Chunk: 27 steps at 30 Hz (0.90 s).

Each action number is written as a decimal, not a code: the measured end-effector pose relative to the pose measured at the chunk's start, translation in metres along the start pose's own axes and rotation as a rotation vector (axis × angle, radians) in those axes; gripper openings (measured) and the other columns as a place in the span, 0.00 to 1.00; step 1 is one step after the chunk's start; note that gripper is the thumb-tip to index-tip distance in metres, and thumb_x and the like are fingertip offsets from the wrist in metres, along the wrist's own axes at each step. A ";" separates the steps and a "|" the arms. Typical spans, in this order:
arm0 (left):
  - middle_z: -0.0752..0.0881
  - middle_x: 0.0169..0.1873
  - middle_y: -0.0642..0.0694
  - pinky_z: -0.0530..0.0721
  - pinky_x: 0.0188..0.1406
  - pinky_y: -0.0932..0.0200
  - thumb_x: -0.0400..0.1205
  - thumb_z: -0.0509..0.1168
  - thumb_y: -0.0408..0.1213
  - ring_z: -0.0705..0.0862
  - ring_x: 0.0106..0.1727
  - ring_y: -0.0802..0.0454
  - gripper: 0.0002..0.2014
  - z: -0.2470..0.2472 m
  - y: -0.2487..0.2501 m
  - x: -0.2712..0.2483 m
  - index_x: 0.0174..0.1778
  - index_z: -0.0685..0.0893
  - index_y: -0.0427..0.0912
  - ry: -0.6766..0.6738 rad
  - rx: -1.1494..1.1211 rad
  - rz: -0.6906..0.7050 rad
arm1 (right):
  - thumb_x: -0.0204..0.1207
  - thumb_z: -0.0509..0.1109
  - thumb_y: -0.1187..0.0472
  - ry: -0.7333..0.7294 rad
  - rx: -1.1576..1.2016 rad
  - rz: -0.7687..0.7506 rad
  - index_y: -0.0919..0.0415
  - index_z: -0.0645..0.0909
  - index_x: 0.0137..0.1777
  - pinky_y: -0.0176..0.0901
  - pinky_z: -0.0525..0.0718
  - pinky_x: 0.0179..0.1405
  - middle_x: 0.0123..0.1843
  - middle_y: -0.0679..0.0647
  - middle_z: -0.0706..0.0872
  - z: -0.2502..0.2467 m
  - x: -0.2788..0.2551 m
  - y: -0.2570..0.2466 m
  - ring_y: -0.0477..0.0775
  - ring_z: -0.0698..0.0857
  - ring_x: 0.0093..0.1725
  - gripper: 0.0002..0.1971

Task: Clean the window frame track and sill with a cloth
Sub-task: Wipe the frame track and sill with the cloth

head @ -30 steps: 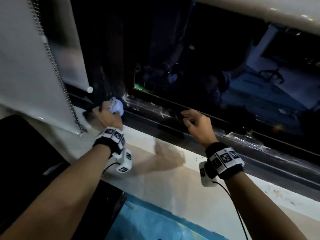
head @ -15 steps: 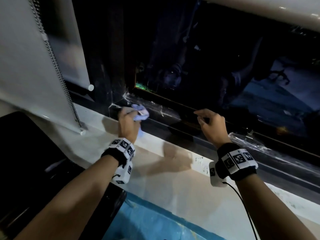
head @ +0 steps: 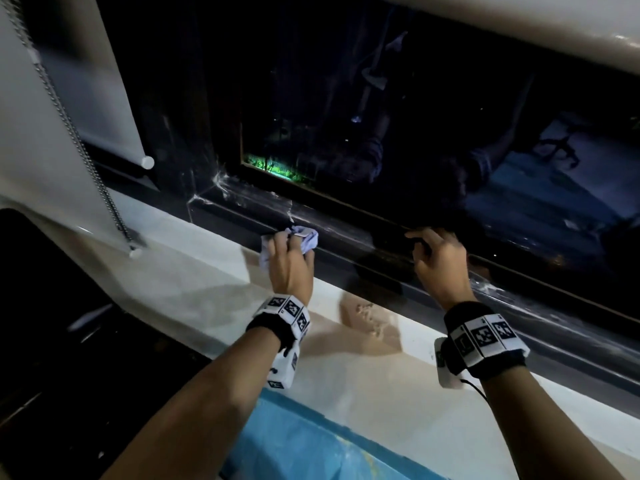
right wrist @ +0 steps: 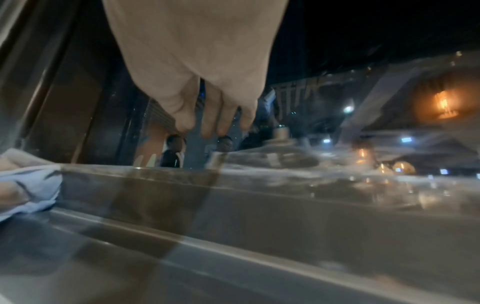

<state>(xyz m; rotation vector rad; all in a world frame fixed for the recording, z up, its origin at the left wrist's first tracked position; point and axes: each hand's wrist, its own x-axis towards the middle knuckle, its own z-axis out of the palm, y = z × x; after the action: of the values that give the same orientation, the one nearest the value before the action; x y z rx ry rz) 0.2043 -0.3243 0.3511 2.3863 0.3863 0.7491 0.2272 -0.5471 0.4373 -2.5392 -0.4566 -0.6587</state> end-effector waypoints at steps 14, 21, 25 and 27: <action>0.76 0.55 0.33 0.74 0.57 0.55 0.71 0.65 0.23 0.78 0.54 0.39 0.17 -0.007 0.028 -0.023 0.56 0.80 0.33 0.089 -0.335 -0.138 | 0.70 0.65 0.63 -0.073 -0.108 0.185 0.56 0.79 0.64 0.64 0.68 0.64 0.61 0.65 0.81 -0.051 -0.029 0.061 0.71 0.76 0.61 0.21; 0.79 0.46 0.34 0.69 0.56 0.45 0.68 0.68 0.37 0.73 0.51 0.38 0.10 0.053 0.085 -0.069 0.42 0.82 0.36 0.065 -0.172 -0.044 | 0.77 0.67 0.55 -0.283 0.046 0.157 0.45 0.61 0.78 0.70 0.72 0.65 0.71 0.61 0.76 -0.043 -0.042 0.092 0.67 0.74 0.68 0.30; 0.79 0.43 0.36 0.65 0.55 0.46 0.71 0.67 0.37 0.67 0.52 0.44 0.08 0.073 0.125 -0.095 0.41 0.81 0.37 0.050 -0.107 0.027 | 0.78 0.65 0.55 -0.314 0.110 0.115 0.39 0.55 0.78 0.73 0.71 0.66 0.74 0.61 0.73 -0.046 -0.042 0.099 0.65 0.72 0.73 0.32; 0.79 0.43 0.37 0.65 0.54 0.45 0.71 0.71 0.37 0.68 0.51 0.42 0.08 0.077 0.135 -0.102 0.40 0.81 0.38 0.005 -0.056 0.039 | 0.78 0.64 0.55 -0.315 0.108 0.099 0.38 0.55 0.78 0.73 0.71 0.67 0.75 0.60 0.72 -0.046 -0.042 0.100 0.64 0.71 0.74 0.32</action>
<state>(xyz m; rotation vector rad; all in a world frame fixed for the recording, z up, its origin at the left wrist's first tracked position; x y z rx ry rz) 0.1810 -0.5089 0.3418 2.3457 0.3177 0.7733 0.2184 -0.6623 0.4148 -2.5491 -0.4543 -0.1911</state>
